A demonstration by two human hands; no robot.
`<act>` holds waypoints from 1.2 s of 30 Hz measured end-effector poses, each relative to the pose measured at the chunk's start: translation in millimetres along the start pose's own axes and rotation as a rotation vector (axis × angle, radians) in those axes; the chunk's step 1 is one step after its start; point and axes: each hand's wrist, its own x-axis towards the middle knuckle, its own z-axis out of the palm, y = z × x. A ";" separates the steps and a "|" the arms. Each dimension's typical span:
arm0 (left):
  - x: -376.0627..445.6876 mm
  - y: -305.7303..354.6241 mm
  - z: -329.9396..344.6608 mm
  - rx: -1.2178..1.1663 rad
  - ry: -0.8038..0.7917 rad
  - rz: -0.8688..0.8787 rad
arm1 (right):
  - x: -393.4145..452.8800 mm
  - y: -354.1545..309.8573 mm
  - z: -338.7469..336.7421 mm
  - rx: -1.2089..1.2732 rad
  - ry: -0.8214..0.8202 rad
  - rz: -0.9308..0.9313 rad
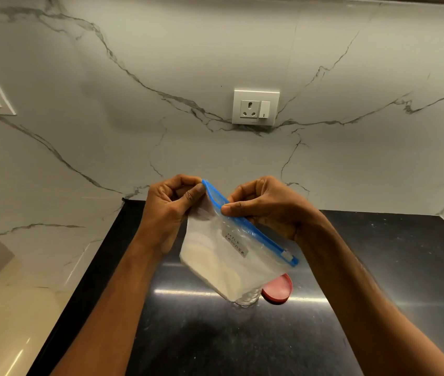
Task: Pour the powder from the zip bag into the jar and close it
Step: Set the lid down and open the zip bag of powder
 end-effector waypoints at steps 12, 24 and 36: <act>16.5 77.0 28.2 0.992 -0.499 0.506 | -23.6 -28.3 -31.1 0.046 -0.003 -0.189; 68.6 82.2 97.2 1.056 -0.456 0.533 | -75.3 39.6 -88.6 0.429 0.090 -0.450; 80.8 42.8 123.9 1.103 -0.642 0.474 | -45.8 43.4 -71.9 -0.097 0.647 -0.585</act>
